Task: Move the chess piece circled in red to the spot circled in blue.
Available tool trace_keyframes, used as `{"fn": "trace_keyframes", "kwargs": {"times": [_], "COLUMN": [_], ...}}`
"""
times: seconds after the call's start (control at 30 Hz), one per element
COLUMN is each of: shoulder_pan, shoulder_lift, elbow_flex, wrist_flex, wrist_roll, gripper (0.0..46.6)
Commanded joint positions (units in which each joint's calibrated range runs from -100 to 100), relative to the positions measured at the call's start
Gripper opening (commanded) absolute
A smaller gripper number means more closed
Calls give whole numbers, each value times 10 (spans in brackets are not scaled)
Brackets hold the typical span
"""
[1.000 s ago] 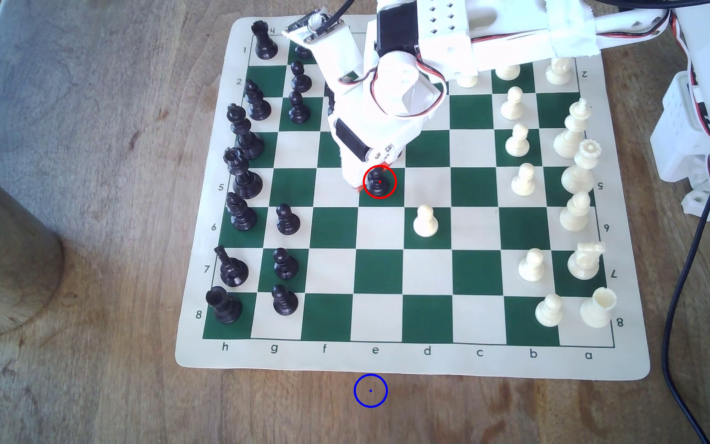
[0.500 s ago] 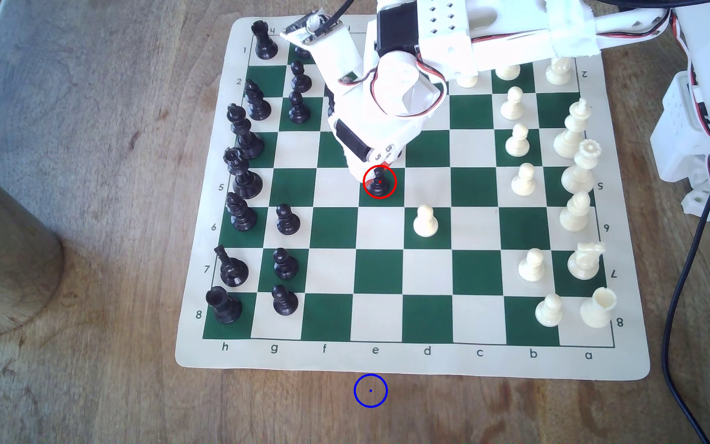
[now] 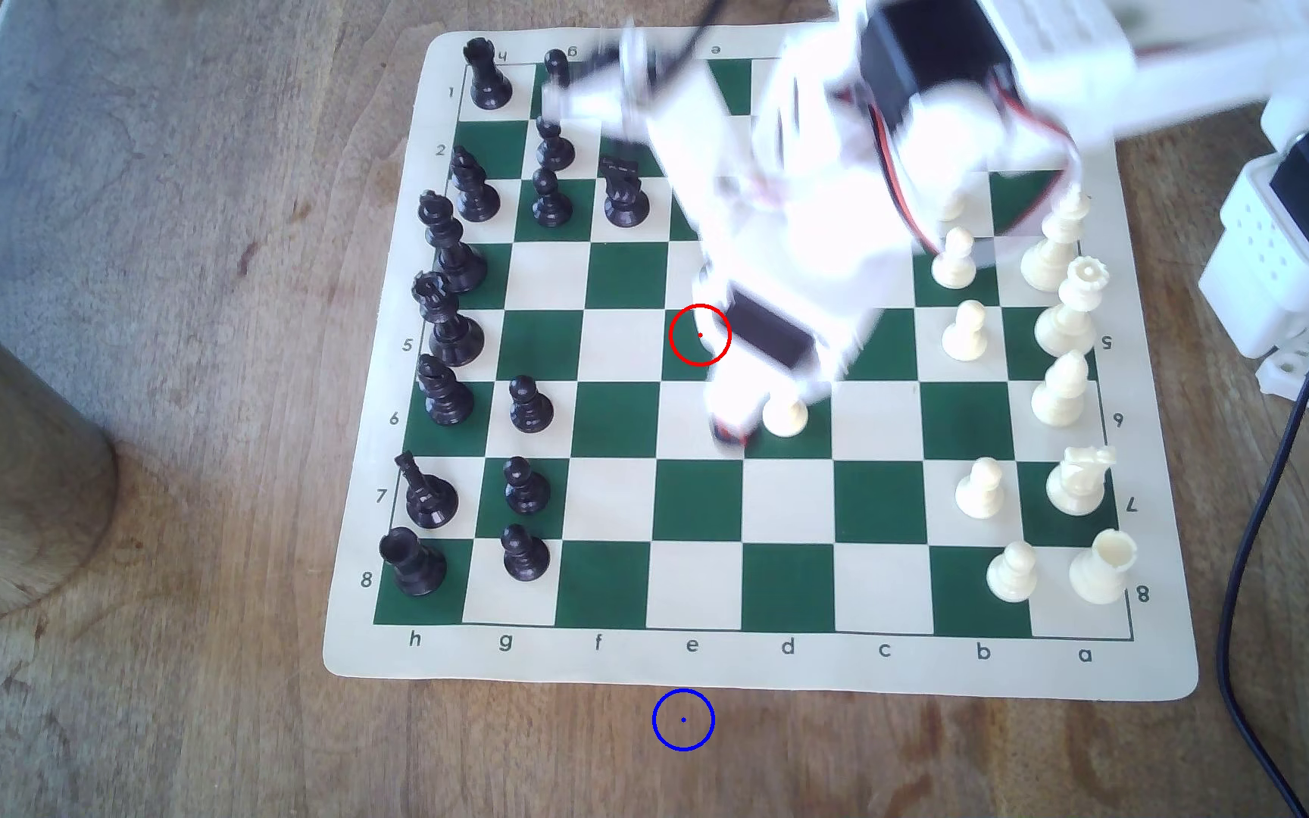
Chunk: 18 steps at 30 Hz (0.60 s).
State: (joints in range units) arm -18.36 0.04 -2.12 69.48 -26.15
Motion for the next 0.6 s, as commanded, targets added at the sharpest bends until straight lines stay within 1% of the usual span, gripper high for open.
{"fn": "trace_keyframes", "kwargs": {"times": [0.0, 0.1, 0.13, 0.27, 0.37, 0.47, 0.57], "shoulder_pan": [-54, -76, -81, -102, -111, -112, -104], "shoulder_lift": [16, 55, 67, 130, 154, 180, 190], "elbow_flex": [-19, -37, -49, -132, -160, -197, -205], "wrist_flex": [-50, -75, -75, -72, -72, -73, -93], "wrist_roll": [12, 29, 31, 30, 30, 31, 35], "gripper": [5, 5, 4, 4, 4, 4, 4]}}
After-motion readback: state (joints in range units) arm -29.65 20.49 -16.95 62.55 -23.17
